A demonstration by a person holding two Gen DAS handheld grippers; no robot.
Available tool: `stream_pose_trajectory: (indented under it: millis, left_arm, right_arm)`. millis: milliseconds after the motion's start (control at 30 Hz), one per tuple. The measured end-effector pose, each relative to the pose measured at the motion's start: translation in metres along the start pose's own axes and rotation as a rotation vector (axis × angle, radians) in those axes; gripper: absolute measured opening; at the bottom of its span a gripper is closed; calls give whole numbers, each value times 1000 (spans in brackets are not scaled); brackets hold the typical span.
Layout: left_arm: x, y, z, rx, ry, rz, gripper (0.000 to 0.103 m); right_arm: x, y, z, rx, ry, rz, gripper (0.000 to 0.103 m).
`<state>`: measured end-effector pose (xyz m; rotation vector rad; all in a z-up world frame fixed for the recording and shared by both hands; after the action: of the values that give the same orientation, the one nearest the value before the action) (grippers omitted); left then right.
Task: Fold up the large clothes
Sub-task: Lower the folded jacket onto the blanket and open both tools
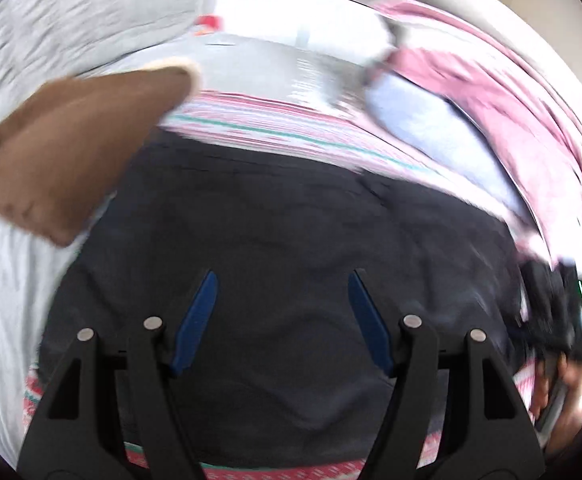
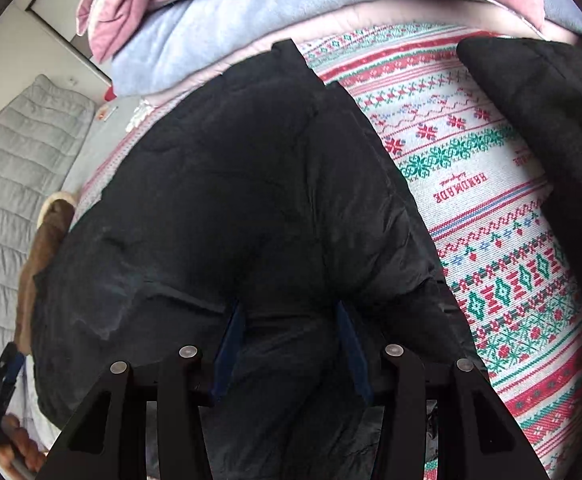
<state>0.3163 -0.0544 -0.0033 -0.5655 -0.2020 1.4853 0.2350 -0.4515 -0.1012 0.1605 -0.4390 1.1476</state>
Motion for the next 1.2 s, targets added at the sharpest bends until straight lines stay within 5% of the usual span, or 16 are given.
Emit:
stream_pose_trajectory:
  millis: [167, 267, 333, 400, 533, 700, 800, 933, 1067, 1200]
  left_arm:
    - [-64, 17, -14, 36, -19, -223, 69]
    - [-89, 19, -24, 93, 37, -284, 69]
    - [-104, 13, -33, 115, 23, -323, 69]
    - [-113, 8, -48, 109, -82, -345, 69]
    - [-108, 9, -93, 202, -167, -325, 70]
    - [-109, 12, -97, 221, -209, -351, 71]
    - [-105, -3, -84, 210, -169, -321, 71]
    - [-101, -38, -79, 176, -221, -268, 71]
    - [-105, -58, -111, 288, -247, -294, 71]
    - [-100, -54, -137, 327, -299, -278, 84]
  right_arm:
    - [6, 1, -1, -4, 48, 0, 49]
    - [12, 4, 12, -37, 52, -7, 51]
    - [19, 8, 26, -89, -10, 1, 59]
    - [25, 13, 36, -119, -45, 22, 75]
    - [34, 15, 30, -96, 1, 59, 76]
    - [31, 15, 20, -42, -18, 21, 76]
    - [29, 11, 25, -44, -33, 4, 76]
    - [17, 6, 33, -57, -84, -19, 76]
    - [10, 11, 32, -49, -109, -40, 76]
    - [7, 11, 30, -41, -128, -53, 76]
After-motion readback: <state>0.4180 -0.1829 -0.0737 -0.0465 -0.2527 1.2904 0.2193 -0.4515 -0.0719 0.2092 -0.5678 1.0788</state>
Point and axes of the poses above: each gripper's, at about its wrist camera, not at the fingertips, and z roughly against the way its jaws point, x to its left, y to its underside, the point moved 3 cm from there along -z, roughly the way its jaws point, and after that the axes turned 14 degrees about x, right-handed, at the moved point
